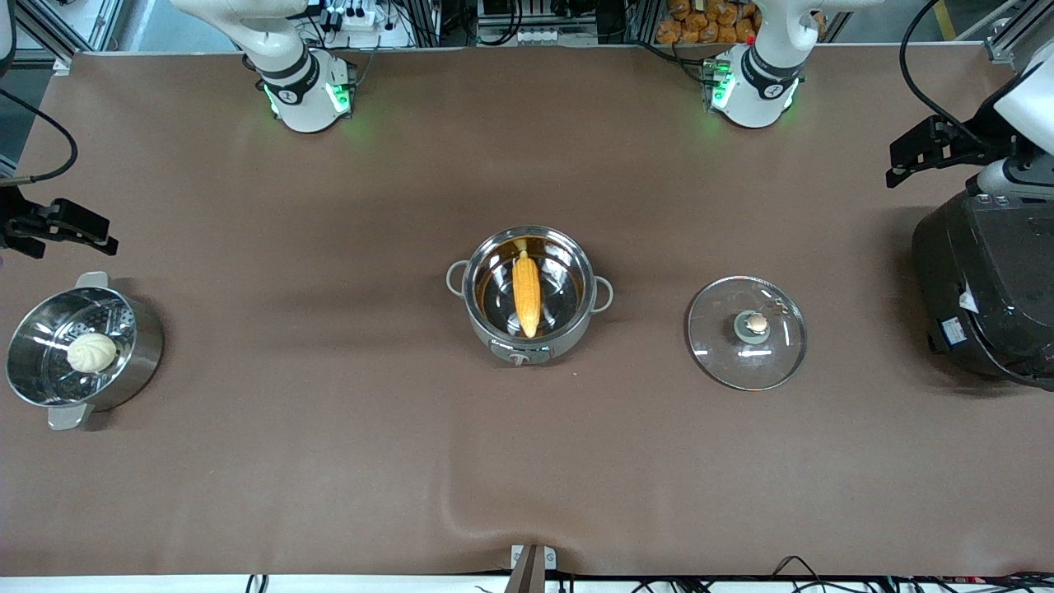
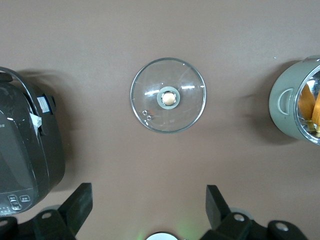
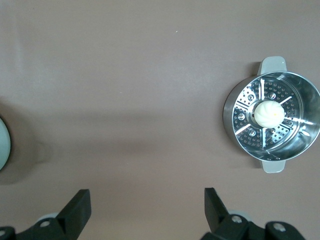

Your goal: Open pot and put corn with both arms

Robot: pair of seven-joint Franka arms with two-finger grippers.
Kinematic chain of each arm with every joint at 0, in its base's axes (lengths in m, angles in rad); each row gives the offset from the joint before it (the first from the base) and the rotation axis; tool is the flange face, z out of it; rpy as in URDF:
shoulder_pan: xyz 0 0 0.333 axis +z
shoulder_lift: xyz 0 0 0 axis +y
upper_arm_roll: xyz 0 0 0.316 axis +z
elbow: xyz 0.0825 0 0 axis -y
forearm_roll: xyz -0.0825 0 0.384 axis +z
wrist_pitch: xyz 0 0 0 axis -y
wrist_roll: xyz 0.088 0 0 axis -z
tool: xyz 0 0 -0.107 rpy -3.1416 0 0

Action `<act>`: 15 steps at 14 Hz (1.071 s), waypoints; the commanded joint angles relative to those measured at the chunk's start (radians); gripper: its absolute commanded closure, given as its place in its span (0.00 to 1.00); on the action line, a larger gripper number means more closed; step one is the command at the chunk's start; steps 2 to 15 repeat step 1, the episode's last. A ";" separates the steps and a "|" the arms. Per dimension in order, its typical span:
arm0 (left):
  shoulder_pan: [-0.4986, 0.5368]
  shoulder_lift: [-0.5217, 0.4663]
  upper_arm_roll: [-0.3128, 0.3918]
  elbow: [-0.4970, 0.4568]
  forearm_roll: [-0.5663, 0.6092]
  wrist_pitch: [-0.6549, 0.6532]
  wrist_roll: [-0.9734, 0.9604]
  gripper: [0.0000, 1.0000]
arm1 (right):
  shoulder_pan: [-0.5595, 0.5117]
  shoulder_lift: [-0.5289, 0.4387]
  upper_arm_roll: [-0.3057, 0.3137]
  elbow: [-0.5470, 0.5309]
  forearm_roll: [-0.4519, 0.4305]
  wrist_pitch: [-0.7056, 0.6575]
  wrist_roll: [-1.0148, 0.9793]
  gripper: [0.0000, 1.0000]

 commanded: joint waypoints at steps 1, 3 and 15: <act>0.015 0.008 -0.017 0.023 -0.005 -0.027 0.022 0.00 | -0.020 -0.014 0.018 0.002 0.008 -0.029 -0.011 0.00; 0.015 0.008 -0.017 0.023 -0.005 -0.027 0.022 0.00 | -0.020 -0.014 0.018 0.002 0.008 -0.029 -0.011 0.00; 0.015 0.008 -0.017 0.023 -0.005 -0.027 0.022 0.00 | -0.020 -0.014 0.018 0.002 0.008 -0.029 -0.011 0.00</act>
